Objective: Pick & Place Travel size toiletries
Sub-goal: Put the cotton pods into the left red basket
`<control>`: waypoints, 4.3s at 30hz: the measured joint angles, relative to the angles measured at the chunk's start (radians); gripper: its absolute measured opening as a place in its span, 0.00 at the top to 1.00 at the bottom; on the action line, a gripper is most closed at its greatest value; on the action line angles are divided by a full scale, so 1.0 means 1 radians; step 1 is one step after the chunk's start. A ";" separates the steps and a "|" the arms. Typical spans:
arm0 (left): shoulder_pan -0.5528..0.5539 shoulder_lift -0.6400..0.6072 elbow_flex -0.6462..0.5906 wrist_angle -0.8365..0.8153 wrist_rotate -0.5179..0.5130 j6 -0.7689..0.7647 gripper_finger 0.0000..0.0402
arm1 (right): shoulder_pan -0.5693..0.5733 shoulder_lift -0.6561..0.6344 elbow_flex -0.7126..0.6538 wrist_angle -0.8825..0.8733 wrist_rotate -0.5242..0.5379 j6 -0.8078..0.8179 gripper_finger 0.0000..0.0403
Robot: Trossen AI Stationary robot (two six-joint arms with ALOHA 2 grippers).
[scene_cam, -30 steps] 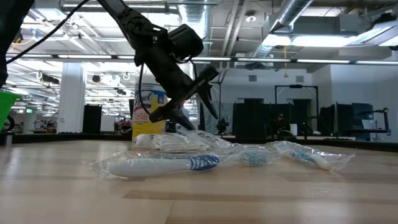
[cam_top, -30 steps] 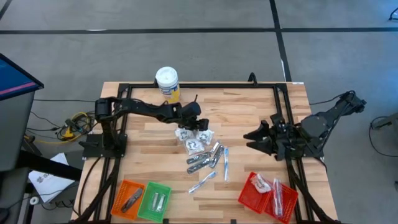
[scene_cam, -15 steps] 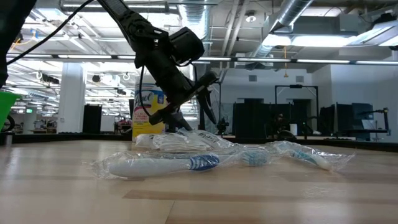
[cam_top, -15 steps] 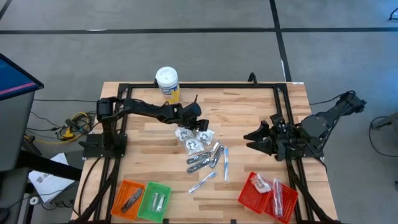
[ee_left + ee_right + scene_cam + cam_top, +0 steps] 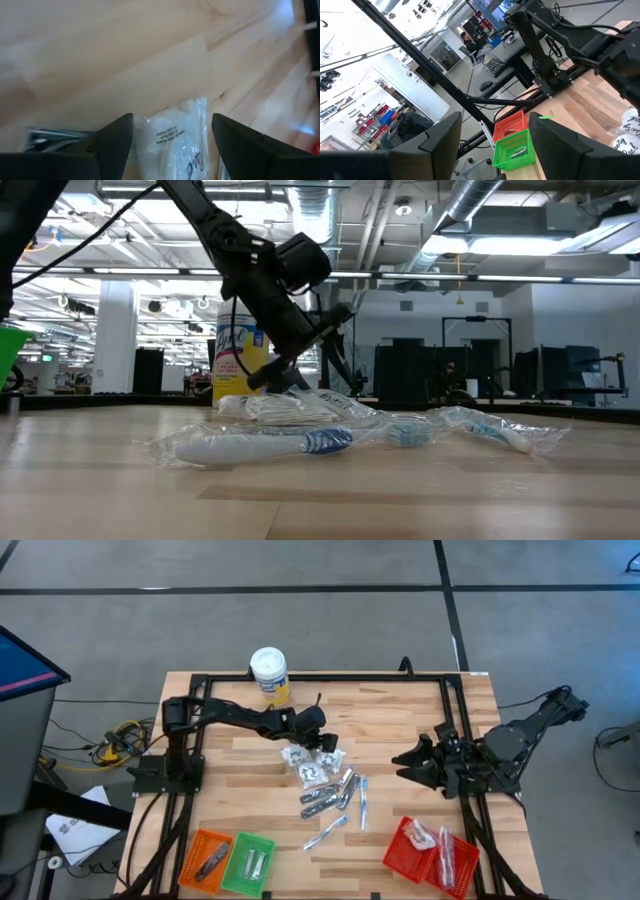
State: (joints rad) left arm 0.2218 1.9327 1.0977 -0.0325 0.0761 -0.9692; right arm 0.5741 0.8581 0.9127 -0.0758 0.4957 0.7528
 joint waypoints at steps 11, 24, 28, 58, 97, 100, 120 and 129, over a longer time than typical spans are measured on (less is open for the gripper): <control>-0.013 0.037 0.000 0.043 0.068 -0.030 0.39 | 0.000 0.000 0.000 0.002 0.000 0.011 0.44; -0.020 0.037 0.000 0.060 0.139 -0.030 0.89 | 0.000 0.000 0.000 0.002 0.002 0.018 0.44; -0.020 0.028 -0.001 0.068 0.161 -0.035 0.96 | 0.000 0.000 0.000 0.002 0.002 0.019 0.44; -0.049 -0.525 0.000 0.725 -0.434 0.053 0.97 | -0.148 -0.001 0.000 0.358 0.003 -0.272 0.44; -0.216 -0.359 0.166 0.960 -0.277 0.257 0.97 | -0.319 0.235 0.050 0.563 -0.072 -0.674 0.44; -0.216 -0.353 0.166 0.960 -0.277 0.255 0.97 | -0.334 0.236 0.050 0.559 -0.071 -0.674 0.44; -0.208 -0.351 0.166 0.946 -0.278 0.250 0.96 | -0.393 0.260 0.050 0.586 -0.069 -0.593 0.50; -0.207 -0.351 0.165 0.929 -0.306 0.257 0.96 | -0.394 0.260 0.050 0.585 -0.069 -0.550 0.65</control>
State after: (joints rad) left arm 0.0147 1.5818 1.2629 0.8964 -0.2295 -0.7120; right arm 0.1802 1.1183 0.9627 0.5095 0.4267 0.2031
